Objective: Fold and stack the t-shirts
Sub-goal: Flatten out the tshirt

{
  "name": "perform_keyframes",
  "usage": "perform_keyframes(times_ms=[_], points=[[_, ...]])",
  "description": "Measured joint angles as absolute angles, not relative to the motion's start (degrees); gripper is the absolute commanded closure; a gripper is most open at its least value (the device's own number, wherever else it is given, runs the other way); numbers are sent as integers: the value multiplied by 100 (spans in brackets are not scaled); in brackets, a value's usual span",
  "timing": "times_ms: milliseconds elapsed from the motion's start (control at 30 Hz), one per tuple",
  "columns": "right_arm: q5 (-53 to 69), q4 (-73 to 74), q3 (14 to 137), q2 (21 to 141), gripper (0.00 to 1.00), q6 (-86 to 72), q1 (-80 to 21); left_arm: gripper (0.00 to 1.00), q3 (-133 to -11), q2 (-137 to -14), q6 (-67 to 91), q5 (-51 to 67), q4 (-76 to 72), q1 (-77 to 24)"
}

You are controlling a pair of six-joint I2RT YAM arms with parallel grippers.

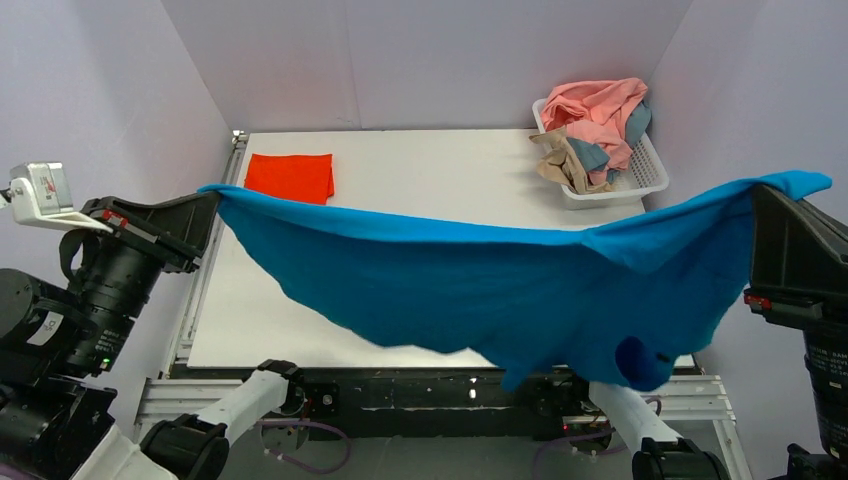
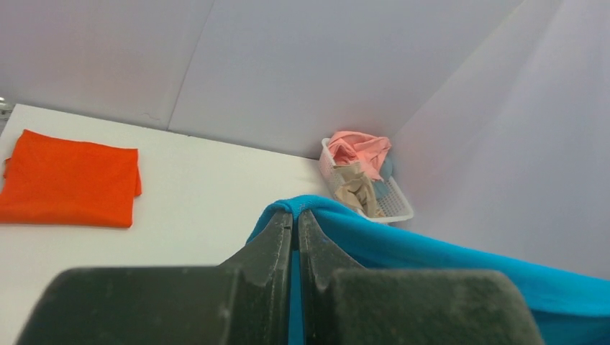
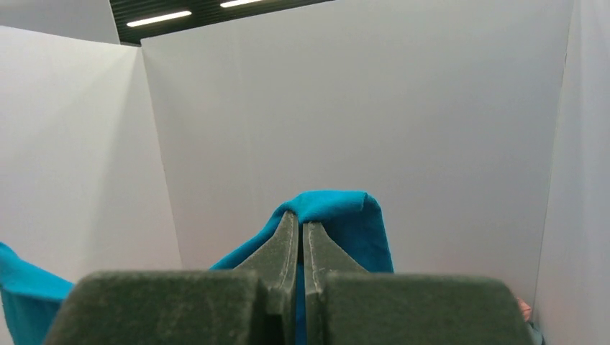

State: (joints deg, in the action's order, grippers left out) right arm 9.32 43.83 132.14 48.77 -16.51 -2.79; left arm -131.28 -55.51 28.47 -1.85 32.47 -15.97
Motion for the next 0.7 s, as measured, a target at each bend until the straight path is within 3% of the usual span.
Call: perform_keyframes(times_ms=[233,367,567,633,700], points=[[864,3774,12258,5120,99,-1553,-281,100,-12626,-5889,2569,-725,3205,-1597],[620,3203,10674,5454,99,-1610,-279,100,-11780,-6453,2366,-1326,2919,-1597],[569,2477,7107,6563,99,-1973,-281,100,-9341,-8705,2130,-2060,1721,-1496],[878,1848,6534,6941,99,-2016,-283,100,-9157,-9343,2259,-2008,1463,-1347],[1111,1168,6569,8154,99,-2038,-281,100,-9312,-10663,2456,-1855,1031,-1061]])
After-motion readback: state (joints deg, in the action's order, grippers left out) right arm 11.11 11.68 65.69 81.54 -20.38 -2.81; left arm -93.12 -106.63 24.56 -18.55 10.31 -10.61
